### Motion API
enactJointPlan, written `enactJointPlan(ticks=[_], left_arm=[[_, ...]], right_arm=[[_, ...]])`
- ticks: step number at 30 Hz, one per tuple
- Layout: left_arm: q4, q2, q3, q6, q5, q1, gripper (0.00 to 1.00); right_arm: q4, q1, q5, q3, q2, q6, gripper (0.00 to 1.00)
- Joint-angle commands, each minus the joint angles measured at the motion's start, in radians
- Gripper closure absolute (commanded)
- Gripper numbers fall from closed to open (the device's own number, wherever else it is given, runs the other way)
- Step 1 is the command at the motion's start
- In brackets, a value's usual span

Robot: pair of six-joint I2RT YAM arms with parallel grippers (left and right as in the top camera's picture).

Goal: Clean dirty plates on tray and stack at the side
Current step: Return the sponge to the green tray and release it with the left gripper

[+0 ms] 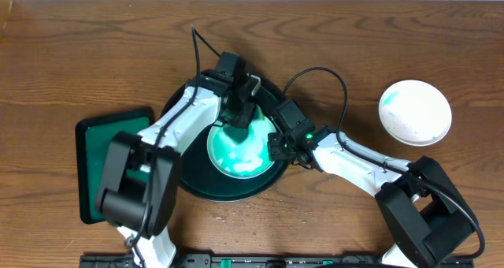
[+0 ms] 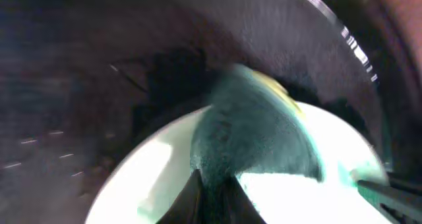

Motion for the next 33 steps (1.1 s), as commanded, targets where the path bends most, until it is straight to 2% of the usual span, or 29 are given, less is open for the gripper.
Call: enactJointPlan(ticks=[1,5,9,13,23,27,33], left_arm=[[0.011,-0.104,0.043,-0.048,-0.076,0.011,0.93],[-0.003,-0.175,0.043,-0.091,-0.096,0.019,0.93],[-0.040,-0.249,0.043,-0.206,-0.284,0.029,0.93],[-0.101,-0.313,0.043,-0.297,-0.389,0.078,0.93],[-0.281,-0.342,0.041,-0.529,-0.420,0.420,0.93],[-0.327,-0.342,0.029,-0.544,-0.416,0.565,0.93],[-0.322,-0.314,-0.047,-0.544,-0.417,0.676,0.93]], right_arm=[[-0.025,0.016,0.013,-0.014,0.013,-0.031,0.99],[-0.025,0.016,0.013,-0.014,0.013,-0.031,0.99],[-0.025,0.016,0.013,-0.014,0.013,-0.031,0.99],[-0.025,0.016,0.013,-0.014,0.013,-0.032,0.99],[-0.025,0.016,0.013,-0.014,0.013,-0.035,0.99],[-0.024,0.016,0.013,-0.014,0.013,-0.035,0.99],[-0.024,0.016,0.013,-0.014,0.013,-0.035,0.99]])
